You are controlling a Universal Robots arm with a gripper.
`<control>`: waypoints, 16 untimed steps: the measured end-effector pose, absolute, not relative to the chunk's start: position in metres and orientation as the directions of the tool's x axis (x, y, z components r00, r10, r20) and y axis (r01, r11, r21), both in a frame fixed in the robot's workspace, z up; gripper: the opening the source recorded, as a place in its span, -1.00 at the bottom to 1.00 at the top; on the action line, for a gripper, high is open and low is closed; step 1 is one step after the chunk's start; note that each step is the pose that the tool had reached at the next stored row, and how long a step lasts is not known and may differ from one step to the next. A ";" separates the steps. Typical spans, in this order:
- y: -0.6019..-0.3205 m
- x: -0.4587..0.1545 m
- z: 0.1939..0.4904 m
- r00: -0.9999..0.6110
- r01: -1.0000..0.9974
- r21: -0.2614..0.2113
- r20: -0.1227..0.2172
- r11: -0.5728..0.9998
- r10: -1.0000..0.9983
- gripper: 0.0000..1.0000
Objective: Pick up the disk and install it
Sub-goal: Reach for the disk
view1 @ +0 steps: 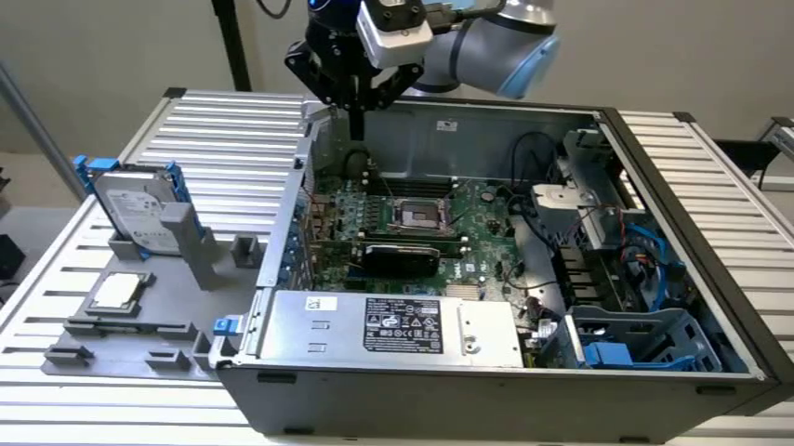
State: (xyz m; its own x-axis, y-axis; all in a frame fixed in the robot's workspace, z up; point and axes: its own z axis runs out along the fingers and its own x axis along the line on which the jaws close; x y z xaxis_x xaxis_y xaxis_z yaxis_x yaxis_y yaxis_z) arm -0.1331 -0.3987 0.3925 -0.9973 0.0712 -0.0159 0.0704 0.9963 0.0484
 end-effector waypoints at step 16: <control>-0.395 -0.206 0.389 -0.997 0.071 0.047 -0.014 0.996 0.071 -0.79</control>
